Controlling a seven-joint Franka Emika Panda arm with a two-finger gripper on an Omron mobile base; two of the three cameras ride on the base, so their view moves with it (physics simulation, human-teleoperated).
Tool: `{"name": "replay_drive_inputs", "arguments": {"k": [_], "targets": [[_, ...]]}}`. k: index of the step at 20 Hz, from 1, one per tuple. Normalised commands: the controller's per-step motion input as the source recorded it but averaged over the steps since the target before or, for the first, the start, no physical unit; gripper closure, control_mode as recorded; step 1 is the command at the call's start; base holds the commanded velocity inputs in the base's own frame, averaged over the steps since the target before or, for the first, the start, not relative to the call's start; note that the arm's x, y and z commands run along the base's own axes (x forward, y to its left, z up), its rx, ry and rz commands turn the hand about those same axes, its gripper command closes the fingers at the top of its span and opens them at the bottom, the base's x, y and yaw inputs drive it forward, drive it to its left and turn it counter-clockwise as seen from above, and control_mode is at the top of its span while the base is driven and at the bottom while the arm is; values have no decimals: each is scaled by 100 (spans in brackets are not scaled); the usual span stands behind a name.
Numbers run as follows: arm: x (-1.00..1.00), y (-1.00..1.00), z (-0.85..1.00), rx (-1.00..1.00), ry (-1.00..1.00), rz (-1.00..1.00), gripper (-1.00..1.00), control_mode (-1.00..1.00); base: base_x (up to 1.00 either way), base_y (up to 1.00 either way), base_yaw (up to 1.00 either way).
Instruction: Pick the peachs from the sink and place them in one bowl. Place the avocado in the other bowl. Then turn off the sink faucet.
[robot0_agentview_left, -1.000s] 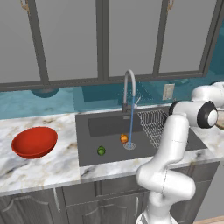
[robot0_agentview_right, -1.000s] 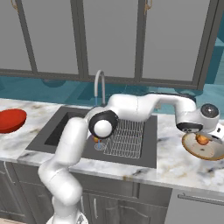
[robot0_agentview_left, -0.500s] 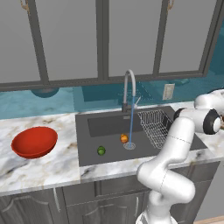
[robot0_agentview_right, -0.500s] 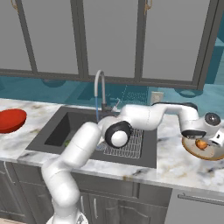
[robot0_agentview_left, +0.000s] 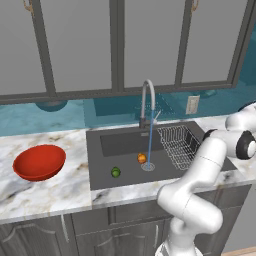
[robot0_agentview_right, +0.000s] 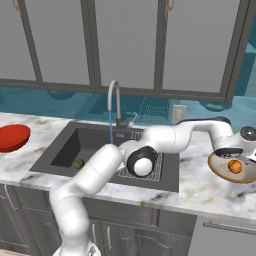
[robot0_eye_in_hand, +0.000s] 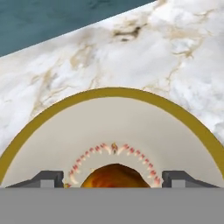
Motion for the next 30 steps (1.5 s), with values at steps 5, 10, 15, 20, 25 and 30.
{"name": "replay_drive_inputs", "arguments": {"k": [5, 10, 15, 20, 25, 30], "targets": [[9, -4, 1, 0, 0, 0, -100, -100, 0, 0, 0], [-16, 30, 30, -5, 0, 0, -100, -100, 0, 0, 0], [-66, 100, 3, -23, -1, 0, -100, -100, 0, 0, 0], [-88, 100, -57, -28, -14, 0, -100, -100, 0, 0, 0], [-100, 100, -78, -34, -20, 0, -100, -100, 0, 0, 0], [-74, 100, 39, -32, -14, 0, -100, -100, 0, 0, 0]]}}
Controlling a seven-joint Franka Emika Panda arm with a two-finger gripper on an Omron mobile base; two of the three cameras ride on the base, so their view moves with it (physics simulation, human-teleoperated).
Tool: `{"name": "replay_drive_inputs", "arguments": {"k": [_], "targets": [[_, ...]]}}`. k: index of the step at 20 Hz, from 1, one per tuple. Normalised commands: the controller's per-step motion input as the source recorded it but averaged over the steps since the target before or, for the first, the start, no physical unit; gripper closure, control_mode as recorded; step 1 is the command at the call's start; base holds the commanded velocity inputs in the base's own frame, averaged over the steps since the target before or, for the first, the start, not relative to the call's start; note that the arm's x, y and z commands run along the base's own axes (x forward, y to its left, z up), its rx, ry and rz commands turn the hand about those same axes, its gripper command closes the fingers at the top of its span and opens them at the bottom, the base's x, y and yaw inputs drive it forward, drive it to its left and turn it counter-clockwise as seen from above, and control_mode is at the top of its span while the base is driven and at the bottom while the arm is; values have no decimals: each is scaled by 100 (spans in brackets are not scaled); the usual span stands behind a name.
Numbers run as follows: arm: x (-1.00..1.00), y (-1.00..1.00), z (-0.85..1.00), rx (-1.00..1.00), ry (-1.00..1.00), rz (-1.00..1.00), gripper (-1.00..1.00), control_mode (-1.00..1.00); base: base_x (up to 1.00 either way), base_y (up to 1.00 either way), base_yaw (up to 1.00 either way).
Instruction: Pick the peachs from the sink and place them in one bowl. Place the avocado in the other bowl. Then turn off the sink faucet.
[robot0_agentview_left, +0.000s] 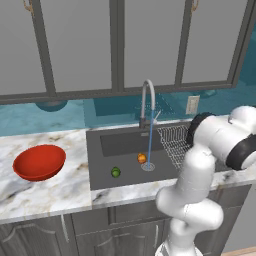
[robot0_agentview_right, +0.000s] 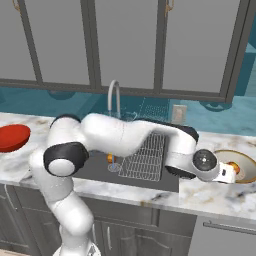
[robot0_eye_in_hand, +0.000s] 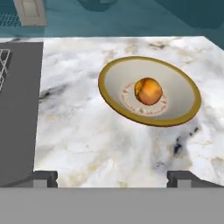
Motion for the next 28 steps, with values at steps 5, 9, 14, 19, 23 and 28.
{"name": "replay_drive_inputs", "arguments": {"k": [5, 9, 14, 19, 23, 28], "targets": [[-39, 100, 100, -28, -13, 0, -100, -100, 0, 0, 0], [-26, 100, 100, -26, -6, 0, -100, -100, 0, 0, 0], [-8, 96, 100, -18, 0, 0, -100, -100, 0, 0, 0], [-6, 88, 89, -6, 3, 0, -100, -100, 0, 0, 0], [0, 68, 38, 0, 6, 4, -100, -100, 0, 0, 0], [25, 43, -3, 13, 0, 14, -100, -100, 0, 0, 0]]}}
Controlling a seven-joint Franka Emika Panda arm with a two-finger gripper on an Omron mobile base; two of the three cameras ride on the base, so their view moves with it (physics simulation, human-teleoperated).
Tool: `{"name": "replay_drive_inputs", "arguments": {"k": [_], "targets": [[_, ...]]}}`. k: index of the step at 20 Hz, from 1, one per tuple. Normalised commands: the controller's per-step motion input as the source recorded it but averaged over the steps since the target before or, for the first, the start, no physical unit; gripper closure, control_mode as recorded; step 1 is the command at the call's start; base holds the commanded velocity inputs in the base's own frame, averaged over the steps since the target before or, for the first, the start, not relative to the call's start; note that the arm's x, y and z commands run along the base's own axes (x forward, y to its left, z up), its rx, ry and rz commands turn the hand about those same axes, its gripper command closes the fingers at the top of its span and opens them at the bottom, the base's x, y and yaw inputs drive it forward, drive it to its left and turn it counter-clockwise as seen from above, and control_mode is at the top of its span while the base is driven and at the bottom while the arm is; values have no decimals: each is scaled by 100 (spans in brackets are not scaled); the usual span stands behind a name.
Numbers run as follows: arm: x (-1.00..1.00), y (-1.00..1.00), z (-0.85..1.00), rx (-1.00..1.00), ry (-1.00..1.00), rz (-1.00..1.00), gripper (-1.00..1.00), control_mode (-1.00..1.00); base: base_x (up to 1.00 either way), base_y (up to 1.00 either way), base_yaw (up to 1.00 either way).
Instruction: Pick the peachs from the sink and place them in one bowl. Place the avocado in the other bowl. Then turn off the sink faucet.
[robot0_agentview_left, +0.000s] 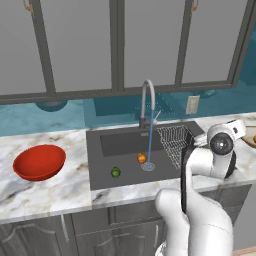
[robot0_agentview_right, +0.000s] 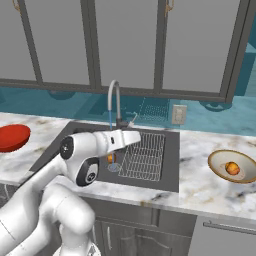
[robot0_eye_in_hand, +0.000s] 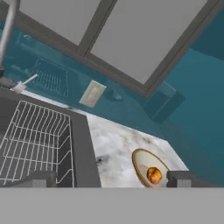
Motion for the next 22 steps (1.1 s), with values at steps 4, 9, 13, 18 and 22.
{"name": "replay_drive_inputs", "arguments": {"k": [4, 9, 13, 18, 22], "targets": [[63, 26, -42, 26, 1, 27, -100, -100, 0, 0, 0], [60, 25, -40, 31, 1, 27, -100, -100, 0, 0, 0], [23, 45, -10, 22, 19, 24, -100, -100, 0, 0, 0], [-2, 79, 3, -1, 41, 18, -100, -100, 0, 0, 0], [-28, 72, 4, -18, 35, 3, -100, -100, 0, 0, 0]]}}
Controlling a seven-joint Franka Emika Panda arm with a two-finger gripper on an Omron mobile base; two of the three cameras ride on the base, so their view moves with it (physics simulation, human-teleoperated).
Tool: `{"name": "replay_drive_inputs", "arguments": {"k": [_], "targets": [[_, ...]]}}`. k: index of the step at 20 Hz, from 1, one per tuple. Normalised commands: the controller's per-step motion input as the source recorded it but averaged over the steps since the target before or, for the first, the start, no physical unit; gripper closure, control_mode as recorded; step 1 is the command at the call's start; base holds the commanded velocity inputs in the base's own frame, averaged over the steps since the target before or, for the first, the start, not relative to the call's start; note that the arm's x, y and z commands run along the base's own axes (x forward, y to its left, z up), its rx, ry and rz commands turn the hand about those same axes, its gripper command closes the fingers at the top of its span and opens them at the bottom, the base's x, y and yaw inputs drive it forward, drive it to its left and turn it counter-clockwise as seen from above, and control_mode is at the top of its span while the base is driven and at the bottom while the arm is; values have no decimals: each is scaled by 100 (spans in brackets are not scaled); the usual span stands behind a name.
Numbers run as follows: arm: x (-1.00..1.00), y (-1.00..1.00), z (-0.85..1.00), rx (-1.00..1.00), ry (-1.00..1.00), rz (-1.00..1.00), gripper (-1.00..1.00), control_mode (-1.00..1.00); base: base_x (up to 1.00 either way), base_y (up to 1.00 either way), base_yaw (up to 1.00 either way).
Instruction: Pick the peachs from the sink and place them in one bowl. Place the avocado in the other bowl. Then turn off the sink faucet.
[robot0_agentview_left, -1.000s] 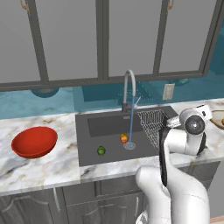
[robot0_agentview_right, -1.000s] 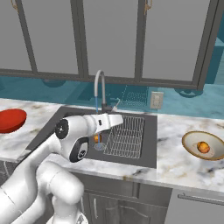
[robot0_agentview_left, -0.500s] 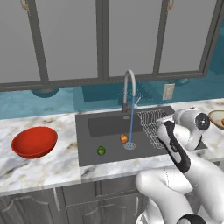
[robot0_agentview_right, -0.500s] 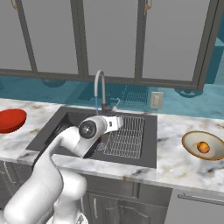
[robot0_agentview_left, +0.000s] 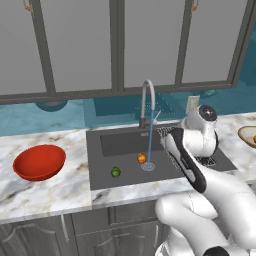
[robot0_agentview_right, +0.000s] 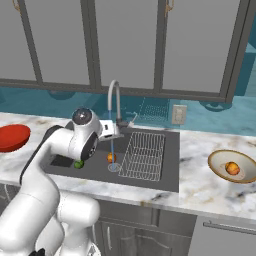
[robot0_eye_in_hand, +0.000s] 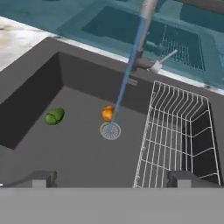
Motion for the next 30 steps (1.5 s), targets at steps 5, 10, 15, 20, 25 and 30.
{"name": "replay_drive_inputs", "arguments": {"k": [5, 10, 15, 20, 25, 30], "targets": [[-28, 45, -11, -9, 4, -5, -100, -100, 0, 0, 0], [-10, 10, -38, -4, -2, -16, -100, -100, 0, 0, 0], [-3, 8, -28, 7, -2, -19, -100, -100, 0, 0, 0], [-1, 6, -2, 18, 0, -20, -100, -100, 0, 0, 0], [0, 6, 0, 24, 0, -14, -100, -100, 0, 0, 0], [1, 1, 0, 15, 4, -4, -100, -100, 0, 0, 0]]}}
